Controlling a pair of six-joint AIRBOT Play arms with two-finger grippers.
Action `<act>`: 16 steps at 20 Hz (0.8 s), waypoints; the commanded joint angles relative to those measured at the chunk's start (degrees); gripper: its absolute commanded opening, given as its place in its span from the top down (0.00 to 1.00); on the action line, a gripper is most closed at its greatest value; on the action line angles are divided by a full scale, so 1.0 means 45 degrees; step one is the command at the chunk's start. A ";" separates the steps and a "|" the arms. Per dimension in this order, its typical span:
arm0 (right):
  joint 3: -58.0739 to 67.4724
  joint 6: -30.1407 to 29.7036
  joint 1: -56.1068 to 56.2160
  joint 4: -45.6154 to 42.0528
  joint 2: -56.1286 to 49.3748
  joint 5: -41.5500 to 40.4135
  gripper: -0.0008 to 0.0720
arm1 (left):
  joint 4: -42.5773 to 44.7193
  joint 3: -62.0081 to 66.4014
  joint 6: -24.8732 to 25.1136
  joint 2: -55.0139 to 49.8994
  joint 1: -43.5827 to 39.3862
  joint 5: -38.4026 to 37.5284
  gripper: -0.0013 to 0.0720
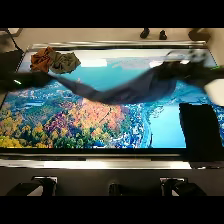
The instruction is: Fold the shirts.
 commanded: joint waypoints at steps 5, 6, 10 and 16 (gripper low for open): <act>0.3279 0.2414 0.0019 -0.2074 0.3973 -0.1511 0.94 | 0.0695 0.2871 -0.1914 0.4454 0.0005 -0.6912 0.95; 0.3279 0.2414 0.0019 -0.2069 0.4075 -0.1122 0.94 | 0.1190 0.2871 -0.1914 0.4595 0.0005 -0.6751 0.95; 0.3279 0.2856 0.0019 -0.2064 0.4056 -0.0175 0.94 | 0.1807 0.2871 -0.1919 0.4546 0.0005 -0.6606 0.95; 0.3279 0.3045 0.0019 -0.2069 0.2356 0.3531 0.94 | 0.3303 0.2730 -0.1919 0.2943 0.0005 -0.3512 0.95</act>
